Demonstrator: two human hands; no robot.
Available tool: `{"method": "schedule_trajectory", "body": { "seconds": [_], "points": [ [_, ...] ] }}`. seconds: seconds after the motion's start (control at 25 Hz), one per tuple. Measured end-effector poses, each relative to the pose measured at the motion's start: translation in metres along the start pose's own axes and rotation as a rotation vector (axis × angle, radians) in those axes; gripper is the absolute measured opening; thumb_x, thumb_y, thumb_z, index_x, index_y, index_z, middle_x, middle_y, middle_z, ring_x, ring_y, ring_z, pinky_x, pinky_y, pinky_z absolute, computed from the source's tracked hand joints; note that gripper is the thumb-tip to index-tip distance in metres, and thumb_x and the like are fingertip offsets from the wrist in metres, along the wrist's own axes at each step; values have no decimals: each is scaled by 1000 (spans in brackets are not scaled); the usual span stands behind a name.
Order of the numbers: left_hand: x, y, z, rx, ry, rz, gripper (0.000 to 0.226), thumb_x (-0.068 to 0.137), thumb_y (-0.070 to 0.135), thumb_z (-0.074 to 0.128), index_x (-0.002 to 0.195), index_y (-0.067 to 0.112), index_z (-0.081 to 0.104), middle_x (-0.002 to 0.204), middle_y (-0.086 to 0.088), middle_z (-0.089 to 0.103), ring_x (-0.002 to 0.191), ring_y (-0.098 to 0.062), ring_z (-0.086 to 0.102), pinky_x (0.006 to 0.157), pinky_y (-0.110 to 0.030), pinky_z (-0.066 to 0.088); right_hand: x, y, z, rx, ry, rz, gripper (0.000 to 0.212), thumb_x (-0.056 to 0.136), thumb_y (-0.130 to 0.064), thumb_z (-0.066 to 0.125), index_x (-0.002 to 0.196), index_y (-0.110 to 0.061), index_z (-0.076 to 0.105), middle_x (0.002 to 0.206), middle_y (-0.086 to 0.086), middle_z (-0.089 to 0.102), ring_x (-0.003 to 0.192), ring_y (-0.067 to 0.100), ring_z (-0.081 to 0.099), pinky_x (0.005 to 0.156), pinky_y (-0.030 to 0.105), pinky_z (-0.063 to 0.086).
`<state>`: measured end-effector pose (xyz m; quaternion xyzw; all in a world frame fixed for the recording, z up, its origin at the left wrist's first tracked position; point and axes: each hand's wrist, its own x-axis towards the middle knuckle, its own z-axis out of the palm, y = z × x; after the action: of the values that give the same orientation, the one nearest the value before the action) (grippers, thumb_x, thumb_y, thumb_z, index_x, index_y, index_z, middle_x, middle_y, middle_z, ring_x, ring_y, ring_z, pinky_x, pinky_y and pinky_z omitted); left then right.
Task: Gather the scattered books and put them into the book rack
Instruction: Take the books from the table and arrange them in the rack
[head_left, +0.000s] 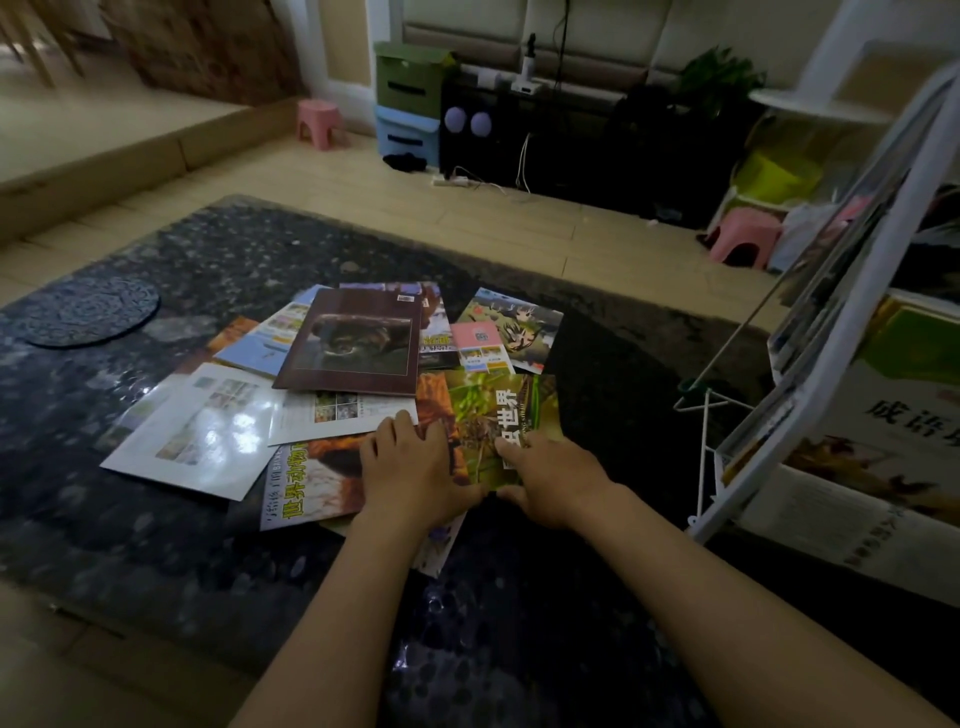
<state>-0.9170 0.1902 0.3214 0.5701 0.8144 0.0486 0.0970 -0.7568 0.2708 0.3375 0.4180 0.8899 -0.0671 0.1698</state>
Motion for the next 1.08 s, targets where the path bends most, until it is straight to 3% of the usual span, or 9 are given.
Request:
{"method": "schedule_trajectory", "body": {
  "seconds": [0.16, 0.32, 0.48, 0.64, 0.76, 0.88, 1.08],
  "points": [
    [0, 1, -1, 12, -16, -3, 90, 73, 74, 55, 140, 18, 33, 155, -21, 18, 142, -40, 16, 113, -53, 17, -2, -6, 4, -73, -6, 0, 67, 102, -47, 43, 156, -23, 13, 151, 18, 32, 128, 41, 44, 95, 48, 45],
    [-1, 1, -2, -15, -14, -3, 88, 73, 72, 55, 140, 20, 32, 156, -21, 16, 143, -40, 14, 113, -54, 16, -10, -20, 5, -179, -37, 54, 57, 107, -18, 24, 157, -4, 0, 155, 38, 14, 130, 57, 38, 97, 56, 43],
    [0, -1, 0, 26, -46, 18, 103, 69, 74, 58, 150, 26, 17, 157, -21, 9, 145, -41, 8, 114, -56, 13, -19, -26, 1, -146, -7, 95, 52, 105, -9, 23, 152, 7, 8, 145, 46, 28, 121, 54, 50, 90, 60, 48],
    [3, -3, 2, 31, -23, 31, 102, 66, 74, 61, 148, 29, 18, 154, -20, 16, 142, -41, 13, 113, -55, 18, -36, -32, 0, -193, -13, 104, 47, 102, -8, 28, 146, 10, 25, 130, 33, 53, 115, 46, 57, 89, 59, 49],
    [0, -2, -2, -4, 72, 47, 102, 65, 75, 58, 148, 30, 18, 152, -18, 23, 141, -39, 18, 114, -55, 17, -55, -36, -7, -195, -23, 46, 35, 101, -9, 33, 132, 3, 44, 124, 23, 61, 108, 42, 63, 85, 51, 52],
    [-5, 1, -11, -2, 210, 69, 102, 65, 72, 56, 150, 27, 22, 150, -14, 32, 139, -37, 26, 115, -54, 17, -78, -40, -21, -137, 6, 47, 31, 101, -9, 37, 128, 0, 48, 125, 19, 61, 111, 40, 62, 86, 44, 49],
    [-22, 6, -21, -90, 297, 60, 79, 72, 50, 60, 143, 18, 44, 130, -12, 54, 116, -34, 52, 96, -46, 42, -121, -34, -35, -68, 1, 58, 33, 98, -4, 48, 130, -2, 53, 132, 17, 55, 121, 39, 55, 93, 45, 47]
  ]
}}
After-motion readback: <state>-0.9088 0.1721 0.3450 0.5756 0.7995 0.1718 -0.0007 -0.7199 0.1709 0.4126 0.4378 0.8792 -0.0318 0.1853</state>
